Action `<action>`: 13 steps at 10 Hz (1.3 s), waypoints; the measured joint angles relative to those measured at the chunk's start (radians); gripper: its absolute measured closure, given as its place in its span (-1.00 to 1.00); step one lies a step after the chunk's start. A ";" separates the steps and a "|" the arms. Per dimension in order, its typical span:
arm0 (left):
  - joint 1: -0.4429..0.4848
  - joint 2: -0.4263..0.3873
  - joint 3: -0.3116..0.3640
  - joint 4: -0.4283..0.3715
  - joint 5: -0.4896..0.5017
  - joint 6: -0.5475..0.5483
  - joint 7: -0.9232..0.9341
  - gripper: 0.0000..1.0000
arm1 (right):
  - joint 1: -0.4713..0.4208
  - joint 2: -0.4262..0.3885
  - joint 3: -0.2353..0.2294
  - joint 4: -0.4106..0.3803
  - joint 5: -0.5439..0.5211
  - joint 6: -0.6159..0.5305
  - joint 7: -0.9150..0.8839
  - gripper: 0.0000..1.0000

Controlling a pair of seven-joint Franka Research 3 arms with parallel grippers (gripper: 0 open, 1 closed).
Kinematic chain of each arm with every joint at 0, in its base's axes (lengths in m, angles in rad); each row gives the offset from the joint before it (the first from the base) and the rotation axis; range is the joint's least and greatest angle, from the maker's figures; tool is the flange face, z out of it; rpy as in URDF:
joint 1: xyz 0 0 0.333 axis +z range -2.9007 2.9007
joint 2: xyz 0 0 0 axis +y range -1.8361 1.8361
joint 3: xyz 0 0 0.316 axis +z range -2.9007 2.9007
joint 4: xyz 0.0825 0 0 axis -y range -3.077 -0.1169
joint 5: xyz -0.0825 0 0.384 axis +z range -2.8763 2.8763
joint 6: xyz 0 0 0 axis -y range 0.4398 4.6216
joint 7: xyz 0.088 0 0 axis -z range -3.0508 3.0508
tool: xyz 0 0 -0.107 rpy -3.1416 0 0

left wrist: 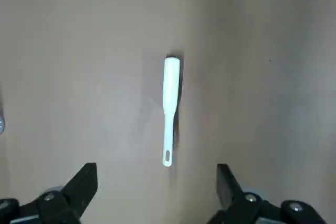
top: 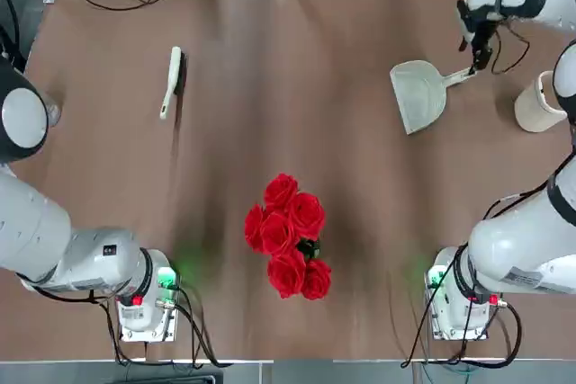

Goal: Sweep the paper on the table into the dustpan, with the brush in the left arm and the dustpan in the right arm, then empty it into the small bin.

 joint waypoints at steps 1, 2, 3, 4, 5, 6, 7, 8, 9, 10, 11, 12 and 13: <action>0.000 -0.002 0.000 0.002 0.000 0.000 0.000 -1.00 | 0.002 -0.007 0.002 0.080 0.008 -0.117 0.037 -1.00; 0.000 -0.003 0.000 0.002 0.000 0.000 0.000 -1.00 | 0.011 -0.014 0.004 0.153 0.012 -0.219 0.101 -1.00; 0.001 -0.003 0.000 0.002 0.000 0.000 0.000 -1.00 | 0.031 -0.019 0.006 0.225 0.013 -0.313 0.188 -1.00; 0.004 -0.003 0.000 0.002 0.000 0.000 0.000 -1.00 | 0.053 -0.021 0.007 0.294 0.013 -0.403 0.300 -1.00; 0.008 -0.003 0.000 0.003 0.000 0.000 0.001 -1.00 | 0.064 -0.022 0.007 0.351 0.011 -0.471 0.405 -1.00; 0.009 -0.003 0.000 0.003 0.000 0.000 0.003 -1.00 | 0.065 -0.023 0.007 0.394 0.011 -0.506 0.477 -1.00; 0.009 -0.003 -0.001 0.003 0.000 0.000 0.004 -1.00 | 0.065 -0.022 0.005 0.427 0.011 -0.535 0.541 -1.00; 0.009 -0.003 -0.002 0.003 0.000 0.000 0.004 -1.00 | 0.064 -0.022 0.003 0.458 0.010 -0.561 0.623 -1.00; 0.009 -0.003 -0.002 0.003 0.000 0.000 0.004 -1.00 | 0.064 -0.022 0.003 0.493 0.010 -0.577 0.740 -1.00; 0.010 -0.003 -0.001 0.003 0.000 0.000 0.004 -1.00 | 0.065 -0.023 0.003 0.526 0.010 -0.582 0.880 -1.00; 0.010 -0.003 -0.001 0.003 0.000 0.000 0.004 -1.00 | 0.067 -0.023 0.003 0.554 0.010 -0.584 1.036 -1.00; 0.012 -0.003 0.000 0.003 0.000 0.000 0.004 -1.00 | 0.080 -0.023 0.002 0.570 0.007 -0.577 1.191 -1.00; 0.012 -0.003 0.000 0.003 0.000 0.000 0.004 -1.00 | 0.111 -0.023 -0.009 0.575 -0.001 -0.545 1.334 -1.00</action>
